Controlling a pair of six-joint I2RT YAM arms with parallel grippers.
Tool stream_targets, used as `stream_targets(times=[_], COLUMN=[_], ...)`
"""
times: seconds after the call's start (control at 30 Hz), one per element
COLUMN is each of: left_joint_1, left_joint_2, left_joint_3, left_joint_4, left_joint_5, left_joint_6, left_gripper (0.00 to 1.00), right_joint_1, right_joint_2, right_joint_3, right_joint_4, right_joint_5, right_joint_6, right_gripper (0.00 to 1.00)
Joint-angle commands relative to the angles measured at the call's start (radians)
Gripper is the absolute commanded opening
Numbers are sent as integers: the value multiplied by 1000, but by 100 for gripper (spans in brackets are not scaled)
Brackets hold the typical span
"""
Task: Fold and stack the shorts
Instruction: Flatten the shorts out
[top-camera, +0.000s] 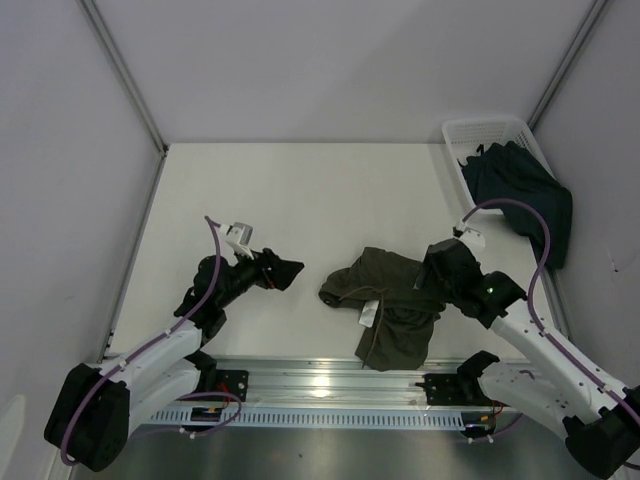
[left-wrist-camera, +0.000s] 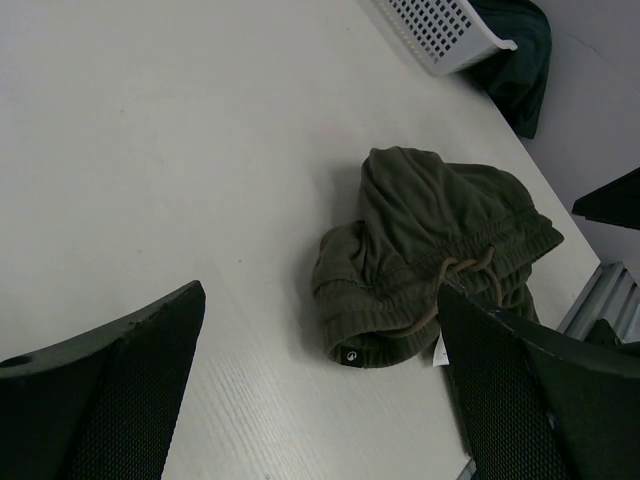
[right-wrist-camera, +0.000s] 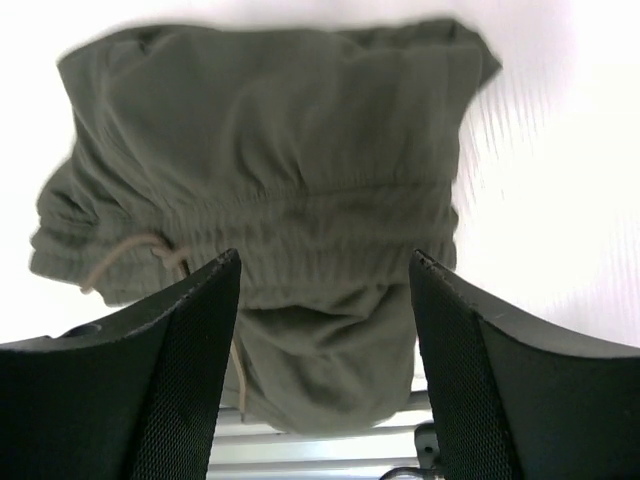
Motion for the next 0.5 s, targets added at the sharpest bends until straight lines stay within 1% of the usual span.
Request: stream_targets(times=[0.0,0.1,0.13,0.17,0.27,0.37,0.47], left_joint_1=[-9,-10,-13,-16,-25,-33,-41], left_joint_2=[-8,19,30,38,75,95,95], left_joint_3=[34,39,45,51,57,65,65], left_joint_4=[43,57,61,64,77,80,81], left_joint_5=[52,97,107,117,137,149,147], left_joint_6=[23,20,19,17,12,8,11], left_gripper=[99,99,99,99,99,99,99], right_joint_1=[95,151,162,173,187,188,188], right_joint_2=[-11,12,24,27,23,17,34], right_joint_3=[6,9,6,6,-11,-35,-46], right_joint_4=[-123,-190,-218,-239,-284,-267,-282], right_joint_5=[154,197,200,218,234,234,264], right_joint_6=[174,275,298,371,458,473,504], right_gripper=[69,69,69,69,70,71,69])
